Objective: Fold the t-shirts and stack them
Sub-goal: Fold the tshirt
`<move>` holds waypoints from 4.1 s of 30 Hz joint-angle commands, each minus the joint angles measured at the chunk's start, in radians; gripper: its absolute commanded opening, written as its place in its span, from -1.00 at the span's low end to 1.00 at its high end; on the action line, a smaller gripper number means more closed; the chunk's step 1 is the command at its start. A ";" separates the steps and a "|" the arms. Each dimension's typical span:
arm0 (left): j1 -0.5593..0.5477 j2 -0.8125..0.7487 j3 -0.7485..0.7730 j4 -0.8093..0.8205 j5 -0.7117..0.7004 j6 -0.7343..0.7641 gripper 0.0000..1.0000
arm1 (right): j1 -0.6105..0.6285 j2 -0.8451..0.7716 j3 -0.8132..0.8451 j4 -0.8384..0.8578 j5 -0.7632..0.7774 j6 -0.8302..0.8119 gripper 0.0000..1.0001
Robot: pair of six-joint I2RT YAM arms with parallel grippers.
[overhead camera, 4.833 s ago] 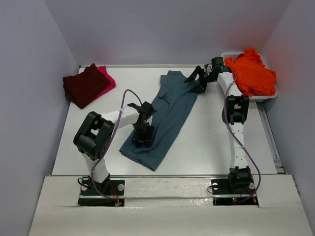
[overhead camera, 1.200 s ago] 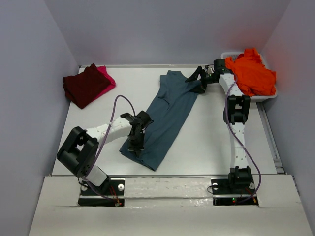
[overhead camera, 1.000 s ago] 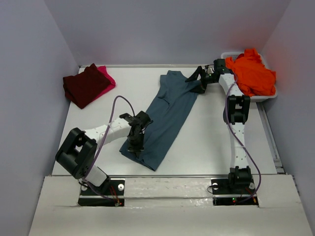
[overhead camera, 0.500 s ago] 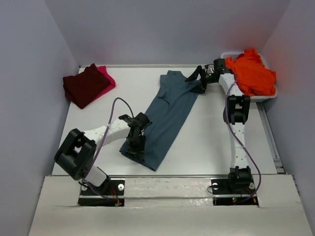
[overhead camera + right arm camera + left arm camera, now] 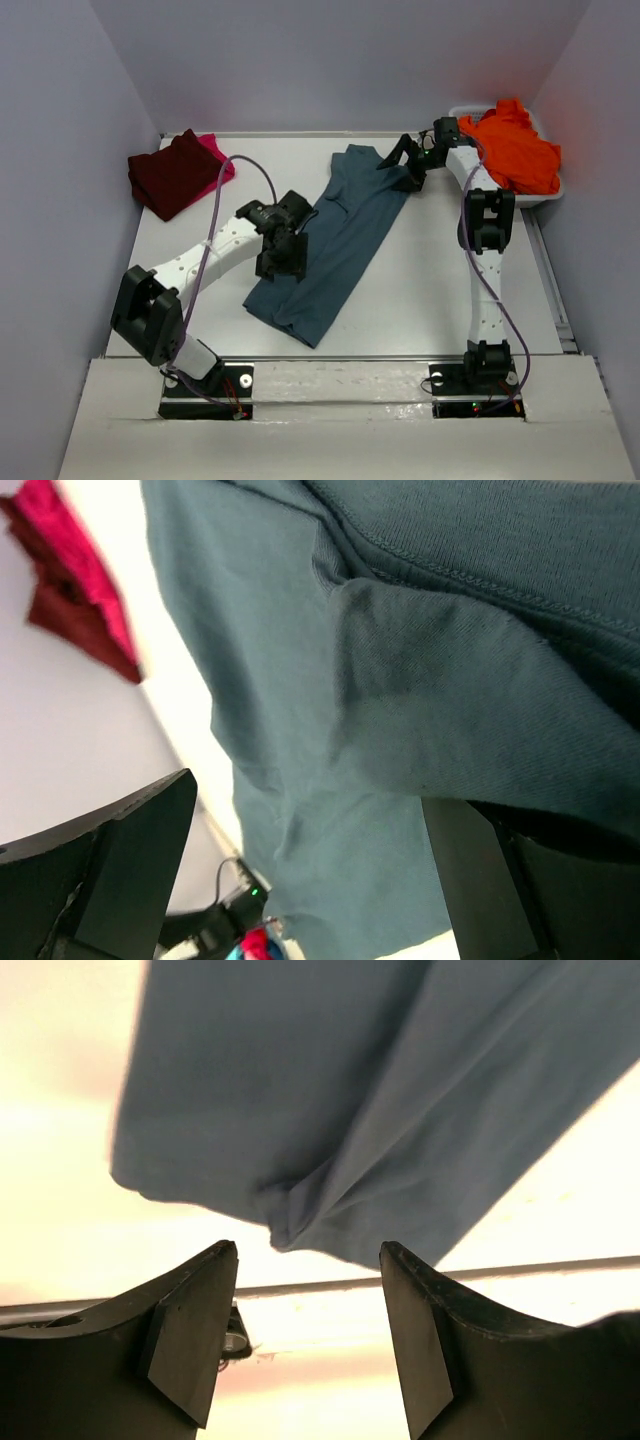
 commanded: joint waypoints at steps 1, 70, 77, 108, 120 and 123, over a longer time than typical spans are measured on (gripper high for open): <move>-0.004 0.115 0.242 -0.003 -0.137 0.052 0.41 | -0.004 -0.150 -0.080 -0.052 0.144 -0.043 1.00; 0.266 1.142 1.047 0.518 0.892 0.370 0.31 | 0.811 -0.491 -0.884 -0.035 0.004 -0.023 0.99; 0.330 1.110 0.999 0.531 0.827 0.356 0.31 | 0.811 -0.480 -0.904 -0.086 0.090 -0.017 0.99; 0.485 1.013 0.855 0.525 0.630 0.322 0.30 | 0.656 -0.600 -1.105 -0.143 0.207 -0.074 1.00; 0.504 1.143 1.054 0.429 0.611 0.291 0.30 | 0.646 -0.592 -1.010 -0.219 0.247 -0.147 1.00; 0.504 1.163 1.100 0.428 0.614 0.284 0.31 | 0.646 -0.594 -0.999 -0.218 0.250 -0.160 1.00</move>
